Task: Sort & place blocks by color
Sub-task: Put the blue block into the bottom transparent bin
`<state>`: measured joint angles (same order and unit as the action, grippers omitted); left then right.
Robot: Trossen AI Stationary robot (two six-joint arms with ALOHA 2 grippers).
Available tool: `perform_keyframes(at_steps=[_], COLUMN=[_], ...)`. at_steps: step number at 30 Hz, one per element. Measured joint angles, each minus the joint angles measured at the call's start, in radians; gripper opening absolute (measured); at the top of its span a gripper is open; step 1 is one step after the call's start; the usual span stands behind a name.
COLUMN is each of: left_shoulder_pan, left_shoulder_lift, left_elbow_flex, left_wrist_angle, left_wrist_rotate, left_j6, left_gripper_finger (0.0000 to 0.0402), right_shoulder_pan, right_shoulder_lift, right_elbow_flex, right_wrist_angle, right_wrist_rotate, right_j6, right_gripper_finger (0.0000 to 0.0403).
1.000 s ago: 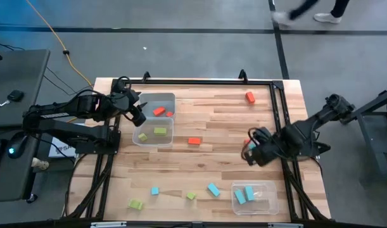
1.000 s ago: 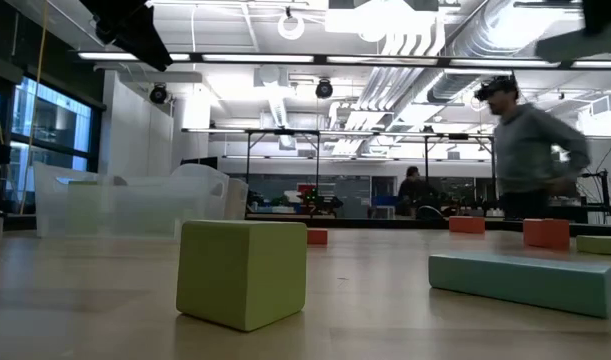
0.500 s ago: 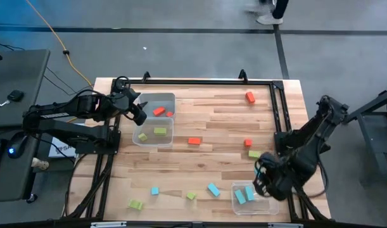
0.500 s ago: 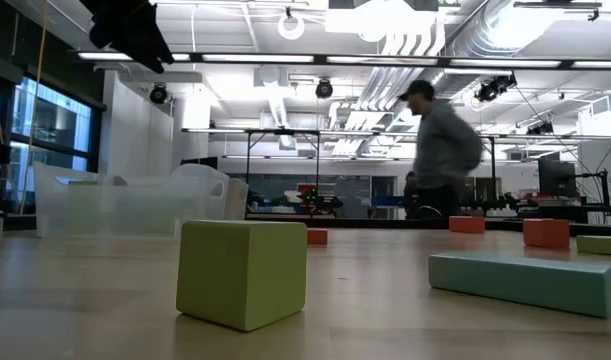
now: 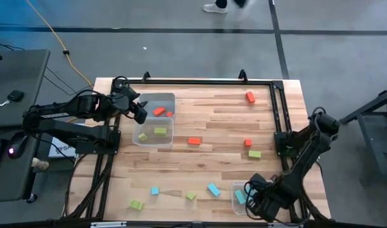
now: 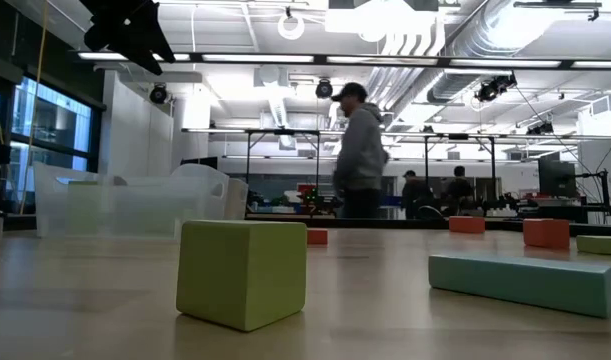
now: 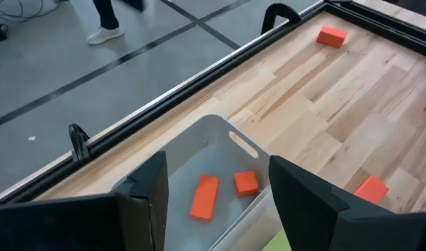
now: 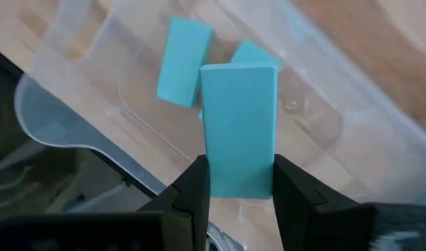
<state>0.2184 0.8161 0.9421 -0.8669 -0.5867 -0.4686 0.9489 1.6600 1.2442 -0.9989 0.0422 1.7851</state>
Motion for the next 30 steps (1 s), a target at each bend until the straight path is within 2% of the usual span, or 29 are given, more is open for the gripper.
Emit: perform_keyframes(at_steps=[4,14,30], left_shoulder_pan=[0.000,0.000,0.000], left_shoulder_lift=[0.000,0.000,0.000], left_elbow_flex=[0.000,0.000,0.000], left_wrist_angle=[0.000,0.000,0.000], left_wrist_rotate=[0.000,0.000,0.001], left_j6=[0.000,0.000,0.000], left_gripper_finger=[0.0181,0.0181,0.0181], right_shoulder_pan=[-0.016,-0.082,-0.138], right_shoulder_lift=[0.047,0.117,0.128], right_elbow_flex=[0.000,0.000,0.000], right_wrist_angle=[0.044,0.018,0.016], right_wrist_rotate=[-0.021,-0.089,-0.139], right_j6=[-0.034,-0.105,-0.196], right_gripper_finger=[0.0097,0.0097,0.0120])
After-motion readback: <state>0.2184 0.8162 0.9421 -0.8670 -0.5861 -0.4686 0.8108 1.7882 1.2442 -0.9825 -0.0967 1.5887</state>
